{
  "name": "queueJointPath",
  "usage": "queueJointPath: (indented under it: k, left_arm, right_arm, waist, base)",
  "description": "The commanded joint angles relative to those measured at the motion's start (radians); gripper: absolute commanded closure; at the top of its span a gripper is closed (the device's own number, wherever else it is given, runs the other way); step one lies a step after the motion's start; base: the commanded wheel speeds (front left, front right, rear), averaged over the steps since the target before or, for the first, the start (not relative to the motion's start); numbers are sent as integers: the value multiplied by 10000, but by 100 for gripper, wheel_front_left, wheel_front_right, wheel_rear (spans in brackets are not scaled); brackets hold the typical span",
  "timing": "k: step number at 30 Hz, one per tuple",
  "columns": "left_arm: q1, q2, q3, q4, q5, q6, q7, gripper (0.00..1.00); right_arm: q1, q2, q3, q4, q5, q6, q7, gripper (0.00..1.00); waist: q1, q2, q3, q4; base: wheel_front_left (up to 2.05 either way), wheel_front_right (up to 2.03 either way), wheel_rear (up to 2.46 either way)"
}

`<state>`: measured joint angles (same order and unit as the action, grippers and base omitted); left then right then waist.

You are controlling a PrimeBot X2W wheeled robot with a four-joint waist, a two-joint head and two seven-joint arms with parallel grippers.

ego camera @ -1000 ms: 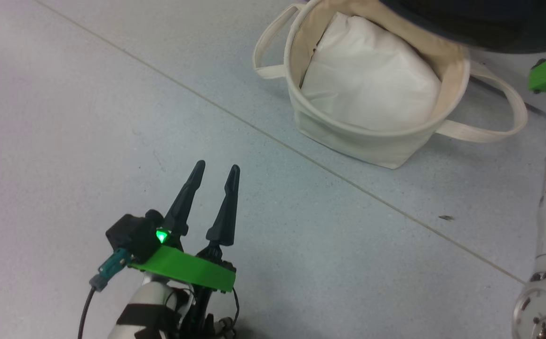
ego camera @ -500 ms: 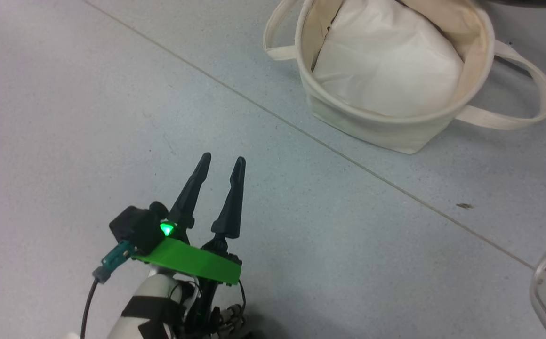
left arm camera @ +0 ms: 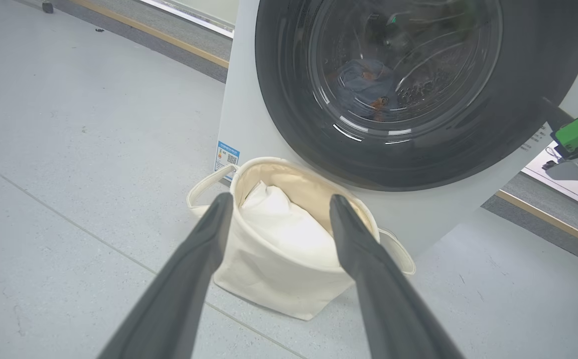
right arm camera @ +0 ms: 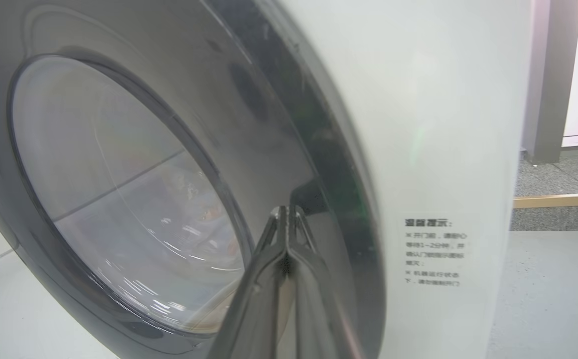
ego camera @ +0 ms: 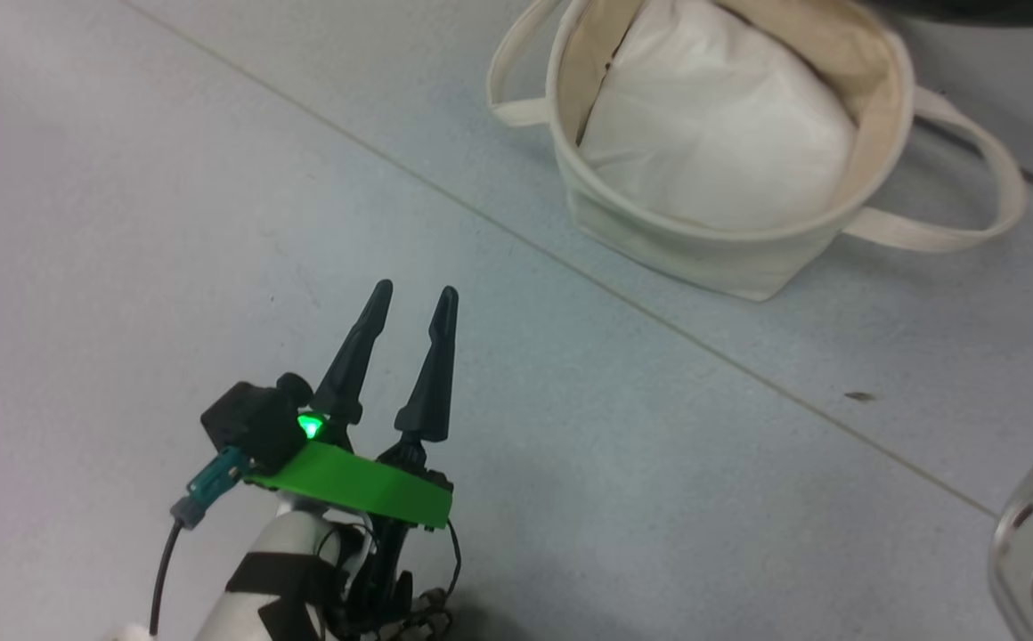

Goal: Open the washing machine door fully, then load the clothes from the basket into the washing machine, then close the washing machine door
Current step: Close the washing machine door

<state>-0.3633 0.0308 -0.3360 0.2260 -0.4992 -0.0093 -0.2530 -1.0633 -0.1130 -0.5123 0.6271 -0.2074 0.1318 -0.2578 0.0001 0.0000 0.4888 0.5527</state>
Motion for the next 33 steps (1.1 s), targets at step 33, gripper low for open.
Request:
queueJointPath:
  k: [33]
  left_arm:
    - [1960,194,2635,384,1667,-1150,-88,0]
  right_arm:
    - [9630,627,5919,-5080,5389,-11,-40,100]
  waist:
    - [-1,0,-4440,-4967]
  base:
    - [0,0,0]
